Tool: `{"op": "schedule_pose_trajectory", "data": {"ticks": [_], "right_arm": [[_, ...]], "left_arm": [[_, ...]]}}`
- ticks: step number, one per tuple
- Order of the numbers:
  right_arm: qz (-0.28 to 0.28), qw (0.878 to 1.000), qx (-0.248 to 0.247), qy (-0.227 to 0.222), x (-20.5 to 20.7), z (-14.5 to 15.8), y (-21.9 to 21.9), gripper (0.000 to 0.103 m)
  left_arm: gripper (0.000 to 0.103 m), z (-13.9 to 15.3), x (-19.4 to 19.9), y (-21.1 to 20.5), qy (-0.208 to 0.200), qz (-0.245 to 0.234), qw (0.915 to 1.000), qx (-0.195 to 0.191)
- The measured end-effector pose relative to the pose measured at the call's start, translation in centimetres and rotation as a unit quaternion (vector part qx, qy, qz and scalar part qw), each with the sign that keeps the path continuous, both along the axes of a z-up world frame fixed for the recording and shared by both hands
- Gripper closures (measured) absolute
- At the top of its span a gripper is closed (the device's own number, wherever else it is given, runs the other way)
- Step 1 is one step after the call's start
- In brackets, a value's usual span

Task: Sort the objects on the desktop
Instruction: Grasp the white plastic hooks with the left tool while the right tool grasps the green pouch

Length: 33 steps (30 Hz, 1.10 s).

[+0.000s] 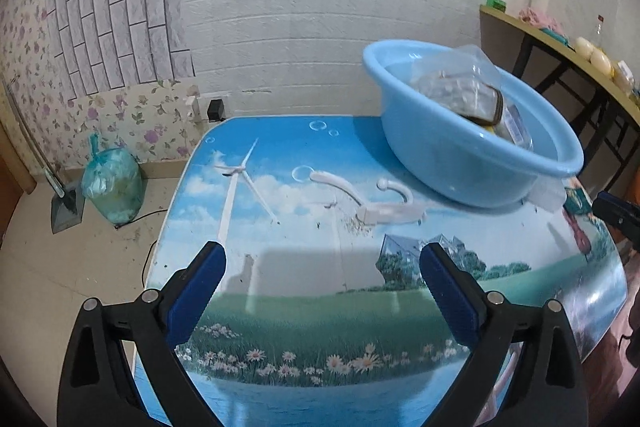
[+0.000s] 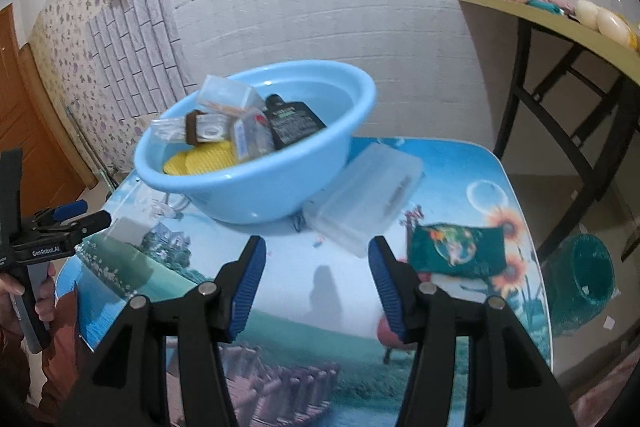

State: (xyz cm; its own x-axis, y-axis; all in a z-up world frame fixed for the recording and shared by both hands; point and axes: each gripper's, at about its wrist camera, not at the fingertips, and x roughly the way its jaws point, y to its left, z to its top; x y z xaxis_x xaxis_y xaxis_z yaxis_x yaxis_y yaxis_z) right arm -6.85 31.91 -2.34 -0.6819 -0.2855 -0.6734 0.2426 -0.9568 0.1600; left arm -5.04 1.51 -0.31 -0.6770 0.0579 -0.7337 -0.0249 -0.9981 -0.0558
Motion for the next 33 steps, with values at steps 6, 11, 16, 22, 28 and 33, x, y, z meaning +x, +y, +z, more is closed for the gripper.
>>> {"op": "schedule_pose_trajectory", "data": {"ticks": [6, 11, 16, 22, 28, 33], "right_arm": [[-0.021, 1.0, 0.007, -0.005, -0.2, -0.5, 1.4, 0.05], [-0.04, 0.999, 0.031, -0.004, -0.3, -1.0, 2.5, 0.05], [-0.067, 0.997, 0.047, -0.015, -0.4, -1.8, 4.6, 0.05], [-0.086, 0.993, 0.069, -0.037, -1.2, -3.0, 6.0, 0.05], [-0.11, 0.99, 0.051, -0.073, -3.0, -4.0, 7.0, 0.037], [-0.11, 0.99, 0.053, -0.075, -3.8, -4.2, 6.7, 0.029]], "left_arm": [[0.005, -0.3, 0.1, 0.5, -0.003, -0.021, 0.9997, -0.013], [0.005, -0.8, 0.0, 0.5, -0.014, -0.033, 0.9992, -0.02], [0.005, -1.3, -0.2, 0.1, -0.024, -0.041, 0.9986, -0.024], [0.005, -1.7, -1.9, 0.8, -0.039, -0.044, 0.9983, -0.001], [0.005, -2.0, -4.4, 2.9, -0.044, -0.057, 0.9974, 0.005], [0.005, -2.4, -5.9, 3.8, -0.05, -0.06, 0.9969, 0.004]]}}
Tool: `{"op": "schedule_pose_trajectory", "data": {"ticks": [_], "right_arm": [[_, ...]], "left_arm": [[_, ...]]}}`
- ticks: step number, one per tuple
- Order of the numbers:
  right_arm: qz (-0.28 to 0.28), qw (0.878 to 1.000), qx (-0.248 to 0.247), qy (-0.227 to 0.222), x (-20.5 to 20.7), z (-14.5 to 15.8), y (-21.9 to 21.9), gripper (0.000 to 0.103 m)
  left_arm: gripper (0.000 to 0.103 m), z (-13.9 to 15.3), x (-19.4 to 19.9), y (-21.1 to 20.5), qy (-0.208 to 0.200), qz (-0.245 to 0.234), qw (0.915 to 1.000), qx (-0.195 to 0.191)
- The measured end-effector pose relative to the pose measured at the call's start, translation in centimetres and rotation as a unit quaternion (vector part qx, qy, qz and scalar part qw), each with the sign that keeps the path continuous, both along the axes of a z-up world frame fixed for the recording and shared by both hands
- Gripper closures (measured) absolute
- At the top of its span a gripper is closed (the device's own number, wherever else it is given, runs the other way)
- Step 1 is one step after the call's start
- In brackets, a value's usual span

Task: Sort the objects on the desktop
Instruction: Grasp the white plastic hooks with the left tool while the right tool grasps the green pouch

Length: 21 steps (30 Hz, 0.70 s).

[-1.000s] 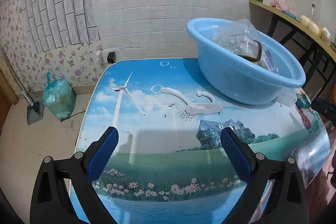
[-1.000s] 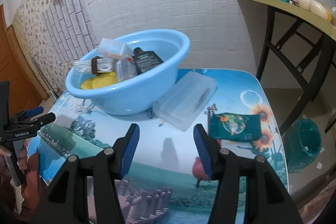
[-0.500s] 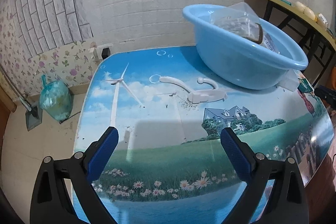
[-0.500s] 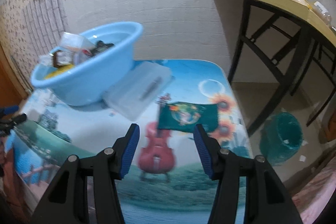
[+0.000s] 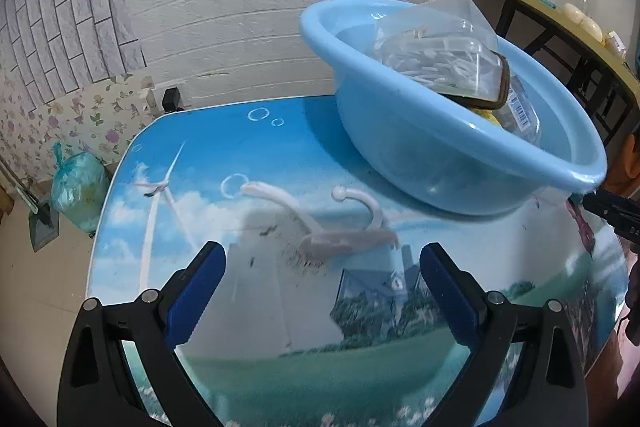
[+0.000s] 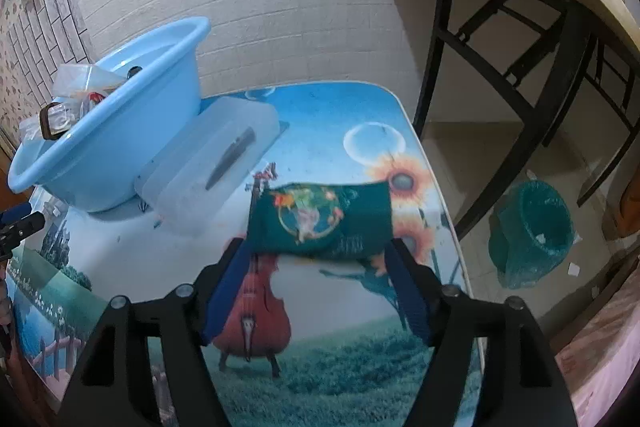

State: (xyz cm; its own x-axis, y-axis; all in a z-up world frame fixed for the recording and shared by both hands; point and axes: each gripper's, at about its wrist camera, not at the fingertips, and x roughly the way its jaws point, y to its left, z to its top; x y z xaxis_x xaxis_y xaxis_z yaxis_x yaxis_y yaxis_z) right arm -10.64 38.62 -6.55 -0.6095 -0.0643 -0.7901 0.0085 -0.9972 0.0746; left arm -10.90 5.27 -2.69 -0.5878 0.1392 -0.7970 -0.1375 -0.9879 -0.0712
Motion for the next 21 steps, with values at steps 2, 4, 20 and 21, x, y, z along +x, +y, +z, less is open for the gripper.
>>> {"op": "schedule_pose_trajectory", "data": {"ticks": [2, 4, 20, 21], "right_arm": [[0.011, 1.0, 0.003, -0.009, -0.5, -0.1, -0.3, 0.022], [0.018, 1.0, 0.008, -0.014, -1.0, -0.3, -0.5, 0.022], [0.036, 0.998, 0.03, -0.033, -3.1, -1.3, -1.7, 0.02], [0.036, 0.998, 0.029, -0.033, -3.1, -1.3, -1.7, 0.02]], "left_arm": [[0.005, -0.2, -0.4, 0.3, 0.0, -0.002, 1.0, 0.001], [0.005, -0.5, -0.8, 0.7, -0.005, -0.005, 1.0, -0.005], [0.048, -1.2, -2.2, 2.0, -0.005, -0.009, 0.9995, -0.029], [0.048, -1.1, -2.1, 2.0, -0.005, -0.009, 0.9996, -0.027]]}}
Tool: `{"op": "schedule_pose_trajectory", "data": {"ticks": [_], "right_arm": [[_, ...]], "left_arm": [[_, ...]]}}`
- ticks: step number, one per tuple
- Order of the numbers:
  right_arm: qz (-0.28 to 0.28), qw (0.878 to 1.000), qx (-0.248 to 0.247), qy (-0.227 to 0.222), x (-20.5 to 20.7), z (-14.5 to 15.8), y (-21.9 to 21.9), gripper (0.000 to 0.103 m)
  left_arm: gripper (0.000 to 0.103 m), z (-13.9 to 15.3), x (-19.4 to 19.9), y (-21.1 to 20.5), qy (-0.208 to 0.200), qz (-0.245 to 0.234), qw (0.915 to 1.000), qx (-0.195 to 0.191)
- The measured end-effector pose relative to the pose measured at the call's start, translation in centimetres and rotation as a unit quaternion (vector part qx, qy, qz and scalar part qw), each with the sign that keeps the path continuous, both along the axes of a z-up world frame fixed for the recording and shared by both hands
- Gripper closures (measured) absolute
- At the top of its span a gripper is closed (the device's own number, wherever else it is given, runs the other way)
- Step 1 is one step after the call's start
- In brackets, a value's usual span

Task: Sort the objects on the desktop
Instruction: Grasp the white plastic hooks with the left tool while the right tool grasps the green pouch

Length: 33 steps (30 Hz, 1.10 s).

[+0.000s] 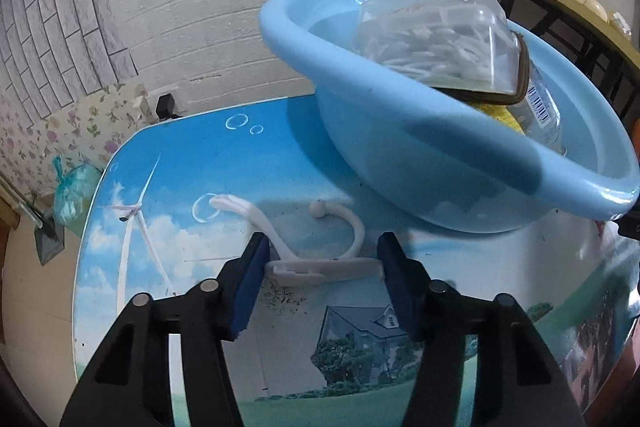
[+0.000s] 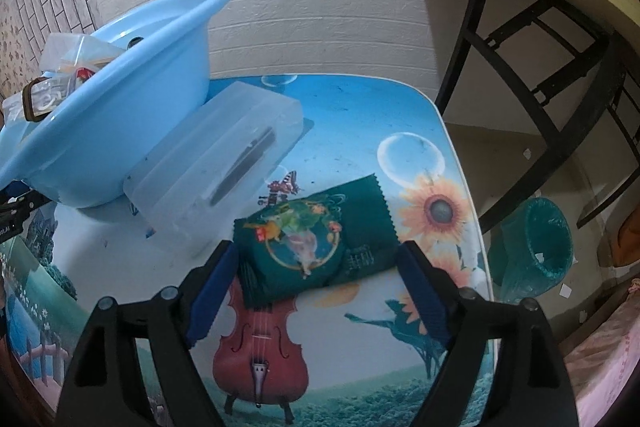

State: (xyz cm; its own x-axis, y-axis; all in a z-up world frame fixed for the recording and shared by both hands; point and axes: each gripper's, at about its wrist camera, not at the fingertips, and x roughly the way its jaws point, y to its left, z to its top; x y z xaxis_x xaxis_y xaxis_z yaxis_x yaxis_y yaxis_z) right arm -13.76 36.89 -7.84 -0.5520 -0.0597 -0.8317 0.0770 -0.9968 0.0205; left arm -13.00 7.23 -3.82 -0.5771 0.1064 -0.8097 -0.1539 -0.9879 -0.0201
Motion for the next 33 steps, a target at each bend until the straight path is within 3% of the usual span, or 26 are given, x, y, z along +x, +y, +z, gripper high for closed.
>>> {"op": "schedule_pose_trajectory", "data": {"ticks": [3, 7, 13, 21, 28, 33], "right_arm": [[0.009, 1.0, -0.003, 0.003, 0.2, 0.0, -0.2, 0.022], [0.045, 0.999, -0.001, 0.014, 0.8, 0.2, -0.8, 0.046], [0.075, 0.997, -0.008, 0.013, 1.7, 0.4, -1.7, 0.054], [0.093, 0.995, -0.034, 0.013, 3.9, 1.1, -2.5, 0.055], [0.114, 0.992, -0.037, 0.049, 6.0, 3.9, -4.1, 0.055], [0.131, 0.987, -0.074, 0.058, 7.0, 5.7, -4.7, 0.055]], "left_arm": [[0.047, 0.1, 0.3, -0.1, -0.001, -0.001, 1.0, 0.004], [0.047, 0.5, 1.1, -0.2, 0.002, -0.007, 0.9999, 0.01], [0.047, 1.0, 2.7, -0.4, 0.007, -0.004, 0.9998, 0.021], [0.047, 2.3, 5.1, -1.8, 0.023, 0.007, 0.9992, 0.031], [0.047, 5.2, 7.6, -2.7, 0.059, 0.016, 0.9974, 0.037], [0.047, 7.4, 9.0, -2.8, 0.085, 0.011, 0.9954, 0.042]]}}
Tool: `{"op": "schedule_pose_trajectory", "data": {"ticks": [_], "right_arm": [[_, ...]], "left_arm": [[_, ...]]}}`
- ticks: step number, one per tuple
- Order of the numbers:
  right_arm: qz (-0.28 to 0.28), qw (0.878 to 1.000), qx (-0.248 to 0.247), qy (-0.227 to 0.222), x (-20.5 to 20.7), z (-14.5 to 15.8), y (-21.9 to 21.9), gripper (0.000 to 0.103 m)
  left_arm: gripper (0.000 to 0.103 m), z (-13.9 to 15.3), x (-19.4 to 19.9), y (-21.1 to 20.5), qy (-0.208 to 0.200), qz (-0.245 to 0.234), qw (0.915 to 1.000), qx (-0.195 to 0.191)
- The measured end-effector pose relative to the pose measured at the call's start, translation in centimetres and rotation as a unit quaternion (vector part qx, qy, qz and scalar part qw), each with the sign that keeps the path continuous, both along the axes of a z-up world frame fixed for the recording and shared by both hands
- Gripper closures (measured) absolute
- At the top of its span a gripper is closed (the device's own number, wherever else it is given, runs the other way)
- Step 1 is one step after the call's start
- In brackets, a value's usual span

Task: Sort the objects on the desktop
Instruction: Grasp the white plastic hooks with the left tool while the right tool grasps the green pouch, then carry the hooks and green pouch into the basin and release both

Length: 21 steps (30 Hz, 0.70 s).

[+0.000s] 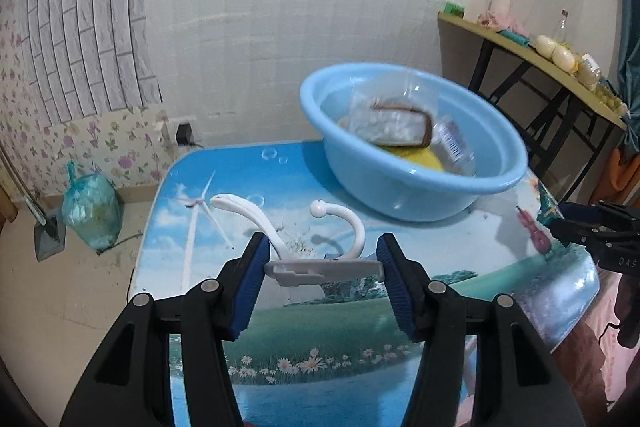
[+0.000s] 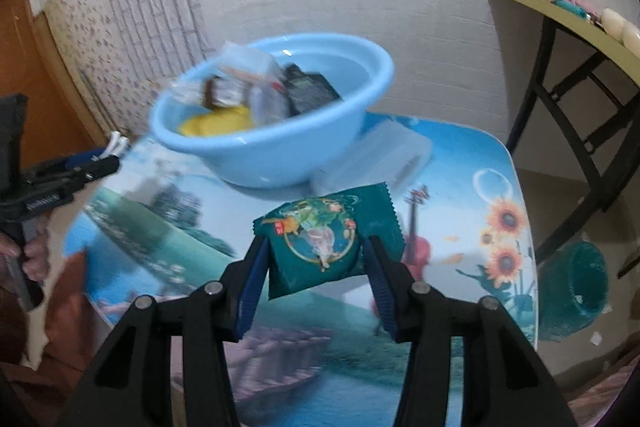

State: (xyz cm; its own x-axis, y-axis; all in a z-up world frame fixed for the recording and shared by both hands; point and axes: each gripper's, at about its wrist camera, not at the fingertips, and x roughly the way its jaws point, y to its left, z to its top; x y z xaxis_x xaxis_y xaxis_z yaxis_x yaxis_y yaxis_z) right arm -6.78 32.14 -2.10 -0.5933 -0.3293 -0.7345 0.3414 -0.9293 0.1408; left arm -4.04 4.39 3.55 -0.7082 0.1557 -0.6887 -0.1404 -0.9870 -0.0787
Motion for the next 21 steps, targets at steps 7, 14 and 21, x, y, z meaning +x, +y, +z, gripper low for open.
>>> {"op": "schedule_pose_trajectory", "data": {"ticks": [7, 14, 21], "right_arm": [[0.028, 0.999, -0.009, 0.032, 1.4, 2.6, -2.2, 0.055], [0.041, 0.998, -0.013, 0.044, 0.7, 3.5, -3.1, 0.055], [0.044, 0.998, -0.016, 0.051, -1.6, 3.6, -3.5, 0.055]], "left_arm": [[0.047, 2.1, 0.2, 1.0, 0.019, -0.017, 0.9997, 0.0], [0.047, 3.6, -1.2, 2.7, 0.03, -0.037, 0.9989, 0.002], [0.047, 3.7, -3.8, 5.3, 0.028, -0.06, 0.9978, 0.006]]}}
